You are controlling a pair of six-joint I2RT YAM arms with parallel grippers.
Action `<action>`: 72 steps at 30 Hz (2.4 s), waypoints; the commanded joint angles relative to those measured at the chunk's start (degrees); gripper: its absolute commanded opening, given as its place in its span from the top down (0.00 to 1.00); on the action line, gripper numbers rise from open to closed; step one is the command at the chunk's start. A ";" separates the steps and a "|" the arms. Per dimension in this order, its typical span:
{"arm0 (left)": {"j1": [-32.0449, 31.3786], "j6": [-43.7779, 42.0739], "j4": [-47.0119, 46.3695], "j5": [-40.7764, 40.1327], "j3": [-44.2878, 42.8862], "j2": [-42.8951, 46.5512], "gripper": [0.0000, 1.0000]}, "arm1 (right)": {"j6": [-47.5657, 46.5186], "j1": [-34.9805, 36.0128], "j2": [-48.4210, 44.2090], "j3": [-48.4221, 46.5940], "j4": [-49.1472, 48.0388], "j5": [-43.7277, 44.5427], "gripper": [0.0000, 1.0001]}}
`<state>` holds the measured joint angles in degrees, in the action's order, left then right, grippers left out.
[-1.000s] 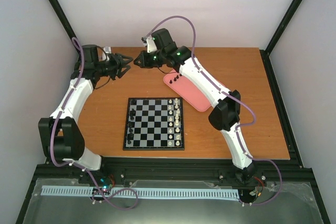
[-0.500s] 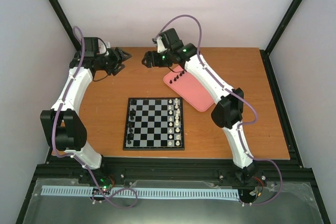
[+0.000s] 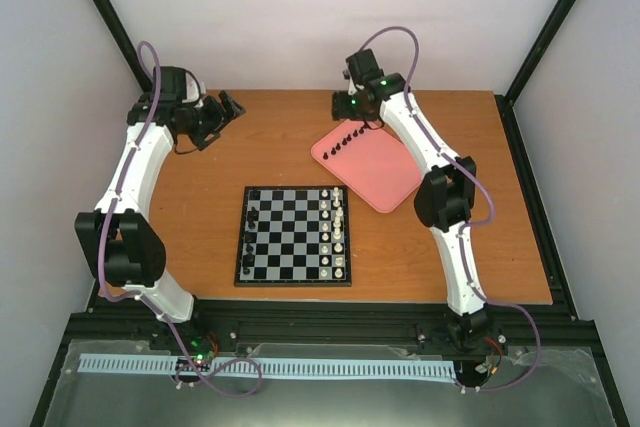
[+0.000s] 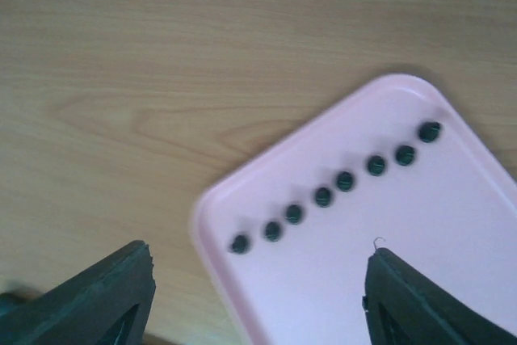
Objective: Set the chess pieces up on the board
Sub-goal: Pick up the chess piece from the storage box.
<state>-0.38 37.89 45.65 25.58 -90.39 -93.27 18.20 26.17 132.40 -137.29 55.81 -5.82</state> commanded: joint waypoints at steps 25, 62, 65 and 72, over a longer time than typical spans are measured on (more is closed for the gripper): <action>-0.13 -7.85 1.90 1.24 -3.14 -7.83 0.00 | 11.26 -7.00 20.16 -7.61 -10.19 10.63 0.56; -0.09 -8.84 2.54 3.43 -4.80 -11.62 0.00 | 14.76 -9.21 25.54 -10.43 -13.93 10.20 0.69; -0.09 -8.95 2.66 3.59 -4.71 -11.68 0.00 | 14.93 -9.32 25.46 -10.50 -14.34 10.29 0.74; -0.06 -9.06 2.74 3.55 -4.54 -11.50 0.00 | 14.95 -9.30 25.43 -10.45 -14.77 9.52 0.89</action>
<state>-0.38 30.11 47.68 28.53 -92.53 -104.25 32.71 17.41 156.18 -145.88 42.06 3.79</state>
